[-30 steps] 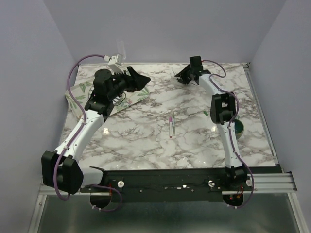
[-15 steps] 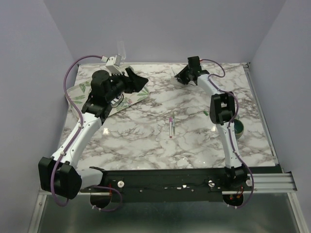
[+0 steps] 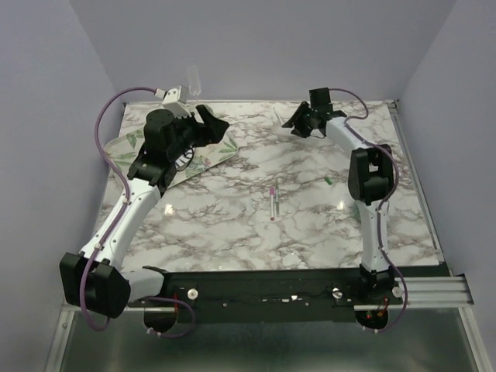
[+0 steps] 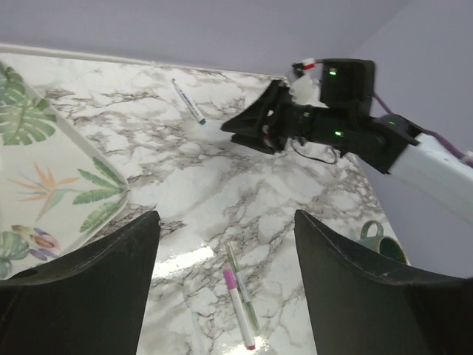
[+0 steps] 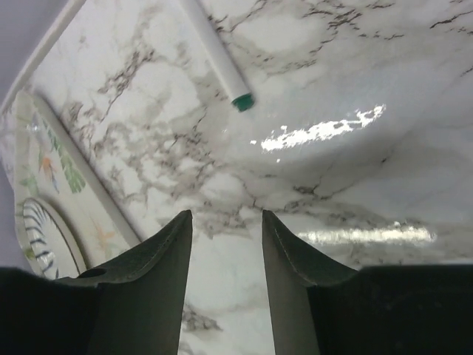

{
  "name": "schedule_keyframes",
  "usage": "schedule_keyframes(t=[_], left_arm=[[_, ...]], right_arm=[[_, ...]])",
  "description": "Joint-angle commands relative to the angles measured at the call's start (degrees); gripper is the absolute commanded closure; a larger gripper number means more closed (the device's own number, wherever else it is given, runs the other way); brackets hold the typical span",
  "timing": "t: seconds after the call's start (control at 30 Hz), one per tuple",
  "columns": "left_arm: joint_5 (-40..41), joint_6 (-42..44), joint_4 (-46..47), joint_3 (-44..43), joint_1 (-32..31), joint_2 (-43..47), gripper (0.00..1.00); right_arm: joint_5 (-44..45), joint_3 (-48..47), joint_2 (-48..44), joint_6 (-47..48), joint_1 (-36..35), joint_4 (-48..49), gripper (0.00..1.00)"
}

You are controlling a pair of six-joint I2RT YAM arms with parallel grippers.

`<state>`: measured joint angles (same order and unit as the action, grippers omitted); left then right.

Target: Insert the pens into the pen caps

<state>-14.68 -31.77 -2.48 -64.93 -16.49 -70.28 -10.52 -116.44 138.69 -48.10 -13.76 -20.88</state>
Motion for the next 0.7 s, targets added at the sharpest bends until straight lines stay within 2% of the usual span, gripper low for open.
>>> schedule_keyframes(t=[0.0,0.07,0.1,0.13,0.27,0.43,0.53,0.67], left_arm=[[10.2,-1.1,-2.3,0.5,0.7,1.1,0.16],[12.4,-1.7,-3.8,1.5,0.8,0.9,0.11],[12.4,-1.5,-4.5,1.6,0.8,0.8,0.05],[12.0,-0.4,-5.8,1.7,0.8,0.4,0.02],[7.0,1.5,-6.5,2.8,0.8,-0.6,0.01],[3.1,0.7,-5.3,5.8,0.7,-0.4,0.01],[2.8,0.9,-5.3,7.3,0.4,0.2,0.01],[3.3,1.3,-5.7,9.1,0.4,1.4,0.01]], right_arm=[[-1.3,8.6,-16.9,12.8,-1.1,-3.5,0.51],[1.0,18.2,-22.7,15.5,-3.6,-4.6,0.51],[2.7,21.5,-25.3,15.8,-4.7,-4.7,0.52],[3.7,28.5,-30.3,15.9,-7.0,-5.1,0.52],[7.5,42.9,-39.7,13.7,-12.9,-4.3,0.53],[8.9,51.0,-45.0,10.4,-18.6,-3.5,0.57],[9.9,55.0,-47.0,9.7,-21.2,-2.3,0.63],[12.4,58.3,-48.9,7.2,-25.2,-2.1,0.65]])
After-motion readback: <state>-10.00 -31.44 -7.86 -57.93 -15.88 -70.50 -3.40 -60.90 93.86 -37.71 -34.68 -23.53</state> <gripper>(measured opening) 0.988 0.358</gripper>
